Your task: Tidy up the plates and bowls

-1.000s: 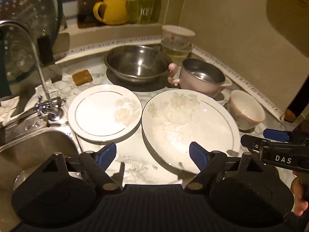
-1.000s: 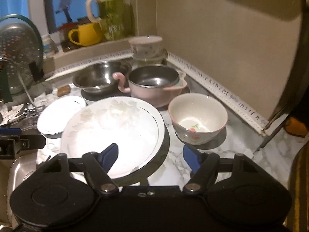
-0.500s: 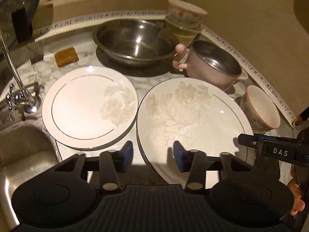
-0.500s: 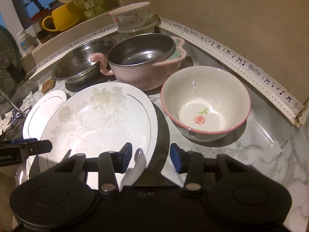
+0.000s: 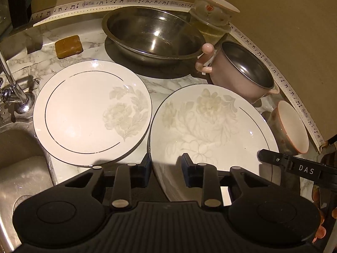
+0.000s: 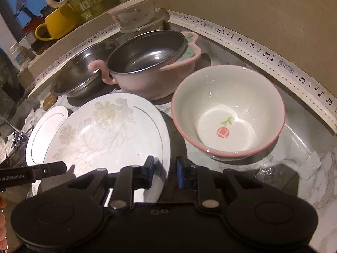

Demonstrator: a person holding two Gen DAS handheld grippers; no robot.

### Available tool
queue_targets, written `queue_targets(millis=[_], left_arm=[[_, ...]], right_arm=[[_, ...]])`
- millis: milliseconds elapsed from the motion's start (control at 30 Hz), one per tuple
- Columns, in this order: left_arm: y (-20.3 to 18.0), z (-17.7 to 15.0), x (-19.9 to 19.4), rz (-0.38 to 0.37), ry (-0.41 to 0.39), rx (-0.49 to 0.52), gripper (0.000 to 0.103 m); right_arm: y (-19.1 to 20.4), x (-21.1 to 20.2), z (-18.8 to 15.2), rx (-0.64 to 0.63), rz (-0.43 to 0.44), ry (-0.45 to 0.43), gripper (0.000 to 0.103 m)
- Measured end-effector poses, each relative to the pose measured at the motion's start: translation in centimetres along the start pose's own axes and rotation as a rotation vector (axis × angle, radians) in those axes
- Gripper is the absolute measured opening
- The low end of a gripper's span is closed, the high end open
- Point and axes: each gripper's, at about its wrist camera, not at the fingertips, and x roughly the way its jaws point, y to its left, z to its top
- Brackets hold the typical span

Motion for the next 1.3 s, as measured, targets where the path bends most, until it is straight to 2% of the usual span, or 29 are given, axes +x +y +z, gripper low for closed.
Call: queue_targets(millis=[100, 200, 867, 1300], left_arm=[[0.3, 0.0, 0.2, 0.012, 0.005, -0.005, 0.019], [0.7, 0.1, 0.2, 0.002, 0.006, -0.022, 0.016], [0.5, 0.1, -0.9, 0.016, -0.031, -0.006, 0.015], [0.2, -0.4, -4.1, -0.002, -0.075, 0.021, 0.015]], right_arm=[[0.0, 0.1, 0.1, 0.005, 0.019, 0.002, 0.016], [0.1, 0.2, 0.2, 0.01, 0.018, 0.001, 0.015], [0.1, -0.4, 0.0, 0.0, 0.043, -0.026, 0.013], [0.7, -3.6, -0.6, -0.009, 0.067, -0.071, 0.012]])
